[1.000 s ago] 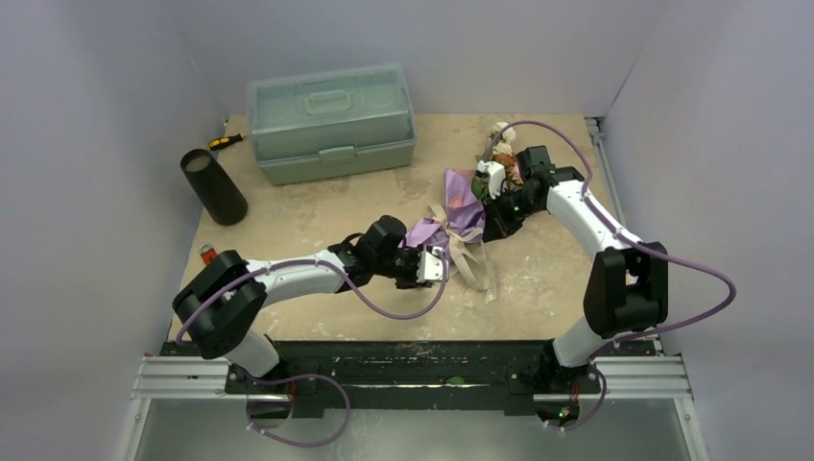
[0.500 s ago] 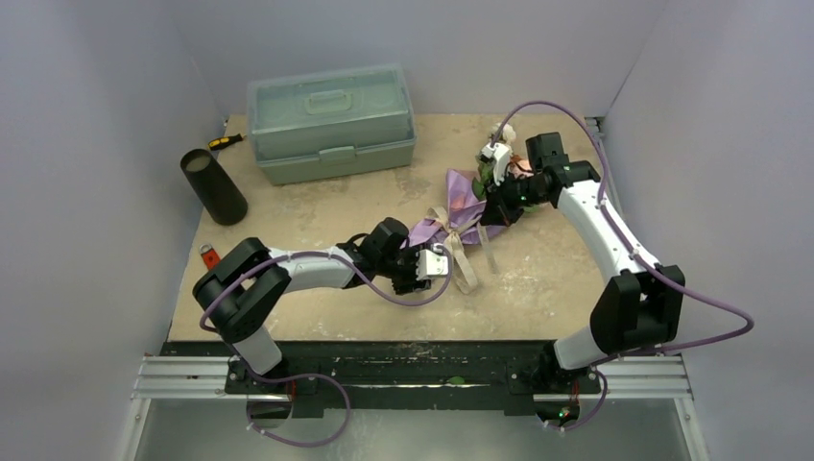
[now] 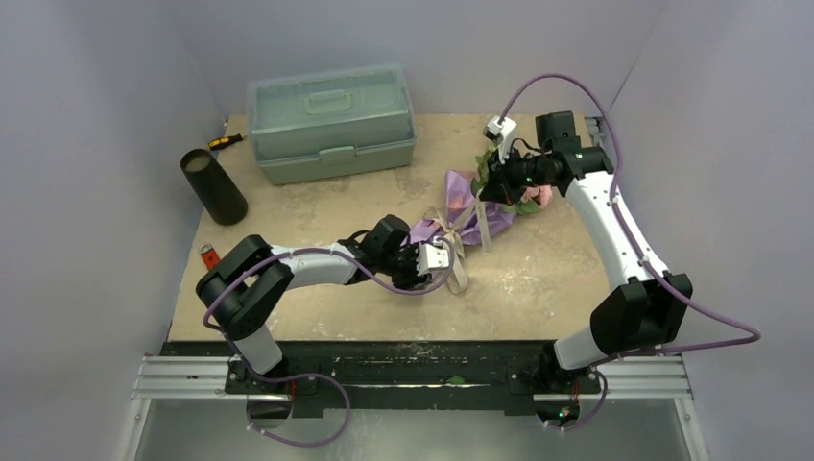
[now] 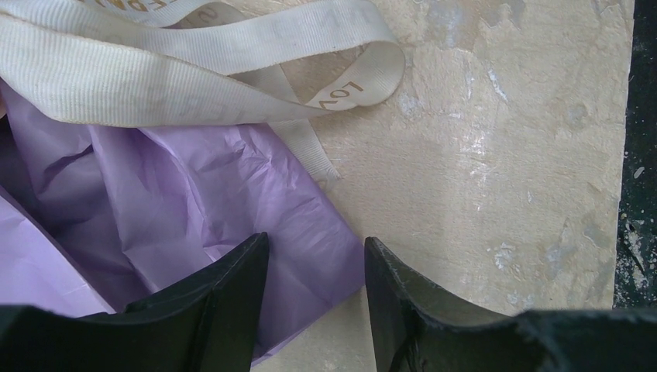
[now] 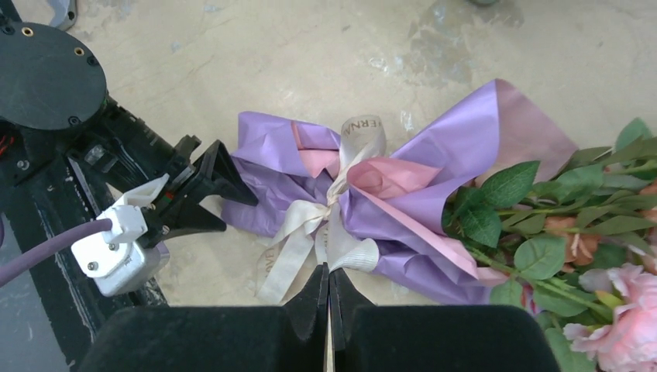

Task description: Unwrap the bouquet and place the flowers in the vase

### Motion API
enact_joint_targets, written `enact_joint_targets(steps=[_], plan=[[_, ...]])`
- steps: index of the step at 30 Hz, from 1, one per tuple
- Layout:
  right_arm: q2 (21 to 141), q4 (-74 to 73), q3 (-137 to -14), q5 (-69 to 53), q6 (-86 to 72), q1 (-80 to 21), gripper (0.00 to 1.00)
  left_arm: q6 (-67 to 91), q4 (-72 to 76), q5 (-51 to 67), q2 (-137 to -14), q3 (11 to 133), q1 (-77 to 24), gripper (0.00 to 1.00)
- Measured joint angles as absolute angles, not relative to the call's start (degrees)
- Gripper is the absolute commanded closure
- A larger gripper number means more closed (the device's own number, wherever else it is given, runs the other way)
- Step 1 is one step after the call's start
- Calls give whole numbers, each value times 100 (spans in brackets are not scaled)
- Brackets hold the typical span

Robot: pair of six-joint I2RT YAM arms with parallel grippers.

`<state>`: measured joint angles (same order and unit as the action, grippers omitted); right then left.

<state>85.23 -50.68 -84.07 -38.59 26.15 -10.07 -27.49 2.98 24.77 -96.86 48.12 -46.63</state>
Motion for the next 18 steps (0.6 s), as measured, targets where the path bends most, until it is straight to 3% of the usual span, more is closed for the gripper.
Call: enact_joint_targets(steps=[18], plan=[[8554, -4799, -9894, -4211, 1723, -506, 100, -2510, 318, 2484, -9699, 4812, -4600, 53]])
